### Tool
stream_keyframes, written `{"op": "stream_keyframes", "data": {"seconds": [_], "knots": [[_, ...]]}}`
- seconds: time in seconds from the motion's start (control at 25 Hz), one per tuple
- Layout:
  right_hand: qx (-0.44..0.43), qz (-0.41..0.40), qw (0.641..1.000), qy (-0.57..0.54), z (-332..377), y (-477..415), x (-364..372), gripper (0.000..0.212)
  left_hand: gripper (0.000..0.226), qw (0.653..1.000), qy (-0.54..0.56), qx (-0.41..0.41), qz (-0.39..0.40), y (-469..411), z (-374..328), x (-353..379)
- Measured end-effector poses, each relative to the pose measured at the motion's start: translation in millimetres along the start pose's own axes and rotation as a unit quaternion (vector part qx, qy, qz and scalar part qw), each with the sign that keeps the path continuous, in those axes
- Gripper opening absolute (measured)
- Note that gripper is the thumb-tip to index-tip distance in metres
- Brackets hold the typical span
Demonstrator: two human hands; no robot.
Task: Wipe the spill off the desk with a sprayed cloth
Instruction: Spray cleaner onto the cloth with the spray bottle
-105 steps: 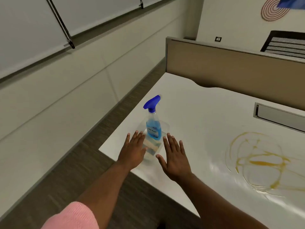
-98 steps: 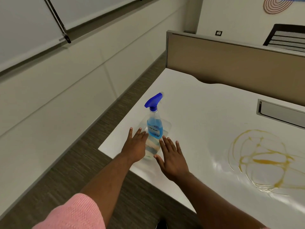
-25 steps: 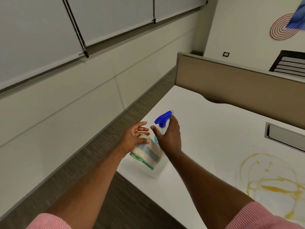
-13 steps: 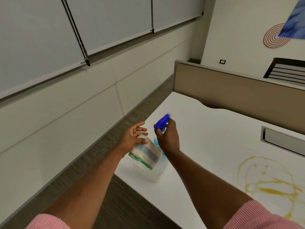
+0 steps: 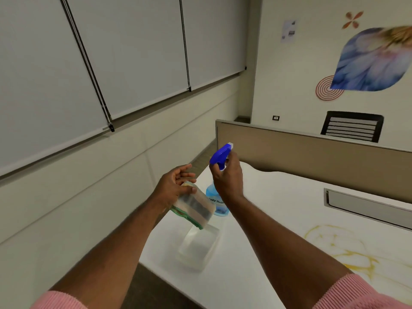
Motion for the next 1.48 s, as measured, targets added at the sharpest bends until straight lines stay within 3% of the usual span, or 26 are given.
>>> {"op": "stream_keyframes", "data": {"seconds": [0.32,0.56,0.96,1.2,1.48], "knots": [[-0.087,-0.122,0.989,0.012,54.6,-31.7,-135.0,0.025,0.074,0.994,0.002,0.086,0.074,-28.6,-111.2,85.7],[-0.105,-0.196,0.973,0.058,51.4,-38.9,-246.6,0.022,0.075,0.98,0.034,0.134,0.142,-43.1,-179.4,173.6],[-0.125,-0.217,0.961,0.12,15.4,-16.4,-415.9,0.037,0.069,0.963,0.113,0.183,0.162,-38.8,-287.5,352.4],[-0.142,-0.235,0.95,0.147,8.7,-9.7,-474.8,0.009,0.071,0.947,0.143,0.214,0.192,-37.9,-352.4,427.4],[-0.143,-0.246,0.947,0.15,25.3,-16.8,-504.7,0.007,0.065,0.927,0.155,0.237,0.243,-35.9,-408.1,474.8]]}}
Point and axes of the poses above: each hand's wrist, its own y-axis away from the middle knuckle, its own x-axis out of the palm, z = x × y, the point moved 9 cm from there along -y, towards the middle knuckle, and after that the axes turned 12 degrees about y, right-handed, at the moved point
